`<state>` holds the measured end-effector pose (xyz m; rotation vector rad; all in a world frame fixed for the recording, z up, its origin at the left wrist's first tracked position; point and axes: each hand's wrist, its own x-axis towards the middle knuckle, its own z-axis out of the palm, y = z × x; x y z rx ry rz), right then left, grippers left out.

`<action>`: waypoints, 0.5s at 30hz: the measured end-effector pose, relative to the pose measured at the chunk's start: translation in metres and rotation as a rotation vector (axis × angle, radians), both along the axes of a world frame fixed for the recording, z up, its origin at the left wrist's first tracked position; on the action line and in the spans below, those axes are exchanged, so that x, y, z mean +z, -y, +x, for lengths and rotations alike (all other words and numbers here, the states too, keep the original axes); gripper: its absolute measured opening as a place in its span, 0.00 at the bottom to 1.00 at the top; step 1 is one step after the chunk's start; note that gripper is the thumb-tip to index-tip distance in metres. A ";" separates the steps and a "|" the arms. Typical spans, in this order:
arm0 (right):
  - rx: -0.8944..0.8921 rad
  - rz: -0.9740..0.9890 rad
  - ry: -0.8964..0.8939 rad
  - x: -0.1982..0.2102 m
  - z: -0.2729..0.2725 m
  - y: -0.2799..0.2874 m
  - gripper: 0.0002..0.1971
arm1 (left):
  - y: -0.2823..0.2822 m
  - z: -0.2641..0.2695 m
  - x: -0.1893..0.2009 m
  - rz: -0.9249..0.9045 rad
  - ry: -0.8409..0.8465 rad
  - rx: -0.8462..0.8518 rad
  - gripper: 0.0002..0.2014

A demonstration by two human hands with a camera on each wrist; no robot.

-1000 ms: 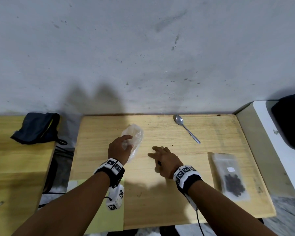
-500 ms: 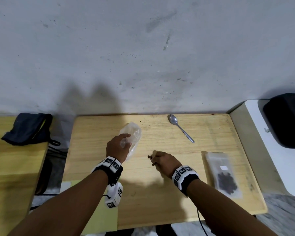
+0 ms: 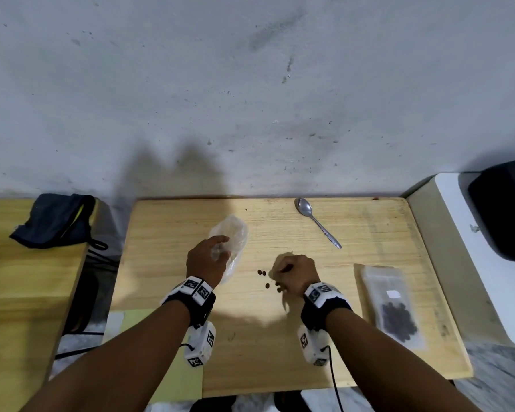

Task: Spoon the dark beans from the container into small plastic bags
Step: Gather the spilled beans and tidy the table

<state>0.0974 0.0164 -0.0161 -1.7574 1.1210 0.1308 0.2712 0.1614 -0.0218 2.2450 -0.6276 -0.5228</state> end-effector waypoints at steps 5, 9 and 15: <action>-0.641 0.541 0.293 0.008 -0.031 0.005 0.12 | 0.004 -0.005 0.002 -0.020 0.024 -0.006 0.13; -0.772 0.678 0.416 0.011 -0.056 0.007 0.06 | 0.010 -0.012 0.005 -0.010 0.023 -0.035 0.12; -0.767 0.153 0.117 0.005 -0.096 0.001 0.14 | 0.022 -0.025 0.009 0.001 0.021 -0.106 0.12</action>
